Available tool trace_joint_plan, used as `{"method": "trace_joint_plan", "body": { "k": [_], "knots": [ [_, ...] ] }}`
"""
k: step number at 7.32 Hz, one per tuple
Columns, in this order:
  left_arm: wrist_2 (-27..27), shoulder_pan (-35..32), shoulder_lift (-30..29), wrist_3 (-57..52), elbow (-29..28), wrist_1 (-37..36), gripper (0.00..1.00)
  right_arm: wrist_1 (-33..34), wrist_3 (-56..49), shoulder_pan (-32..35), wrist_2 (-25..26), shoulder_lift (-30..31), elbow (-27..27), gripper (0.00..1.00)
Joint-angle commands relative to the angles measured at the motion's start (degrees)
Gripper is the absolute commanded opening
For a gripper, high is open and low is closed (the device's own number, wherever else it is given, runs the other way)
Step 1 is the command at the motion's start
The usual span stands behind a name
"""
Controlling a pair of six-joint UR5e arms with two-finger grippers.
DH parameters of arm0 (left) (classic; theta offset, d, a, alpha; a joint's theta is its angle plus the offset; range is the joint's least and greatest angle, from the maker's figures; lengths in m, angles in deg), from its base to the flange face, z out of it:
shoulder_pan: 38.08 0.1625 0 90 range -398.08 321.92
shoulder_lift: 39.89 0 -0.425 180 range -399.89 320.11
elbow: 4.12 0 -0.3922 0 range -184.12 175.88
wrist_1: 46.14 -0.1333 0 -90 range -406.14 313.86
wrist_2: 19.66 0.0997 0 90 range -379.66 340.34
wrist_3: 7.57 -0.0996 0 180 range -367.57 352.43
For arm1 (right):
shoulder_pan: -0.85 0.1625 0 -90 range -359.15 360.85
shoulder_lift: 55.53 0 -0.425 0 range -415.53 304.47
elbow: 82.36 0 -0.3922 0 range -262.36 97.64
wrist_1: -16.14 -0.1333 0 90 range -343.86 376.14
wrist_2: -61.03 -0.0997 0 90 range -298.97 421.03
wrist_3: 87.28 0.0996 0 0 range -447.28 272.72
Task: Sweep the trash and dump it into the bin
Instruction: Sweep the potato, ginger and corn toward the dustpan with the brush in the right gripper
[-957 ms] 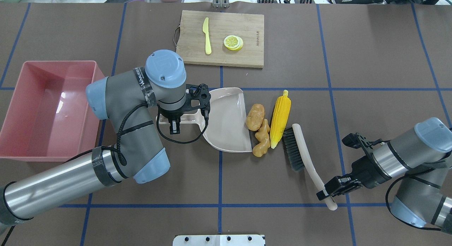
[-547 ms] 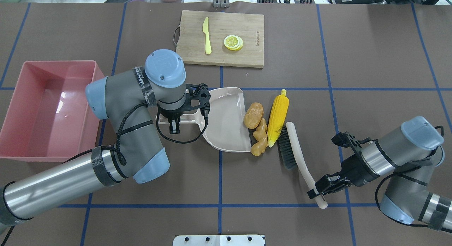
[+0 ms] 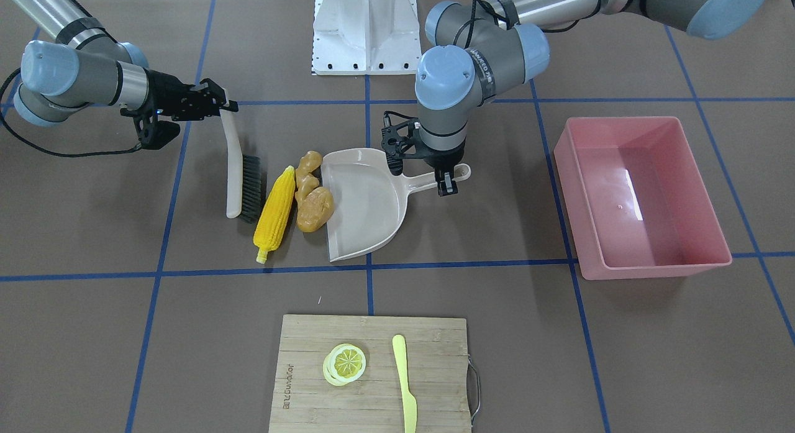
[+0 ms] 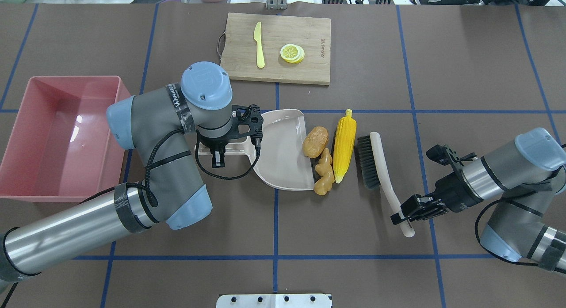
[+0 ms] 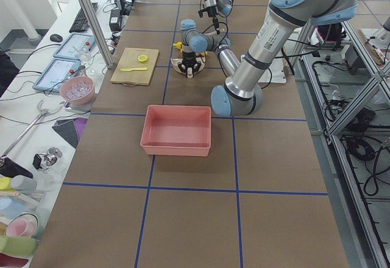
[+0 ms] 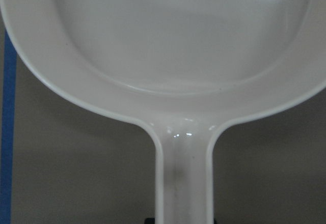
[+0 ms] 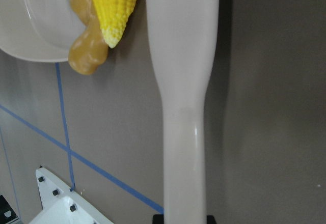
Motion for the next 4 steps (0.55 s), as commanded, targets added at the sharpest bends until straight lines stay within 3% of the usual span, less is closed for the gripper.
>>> {"method": "trace_joint_plan", "body": {
  "k": [1, 4],
  "knots": [
    [0.0, 0.0, 0.1, 0.0, 0.0, 0.0, 0.0, 0.1, 3.3, 3.4, 0.5, -0.3, 0.6, 0.0],
    [0.0, 0.0, 0.2, 0.0, 0.1, 0.0, 0.0, 2.5, 5.5, 3.1, 3.3, -4.2, 1.2, 0.0]
  ]
}}
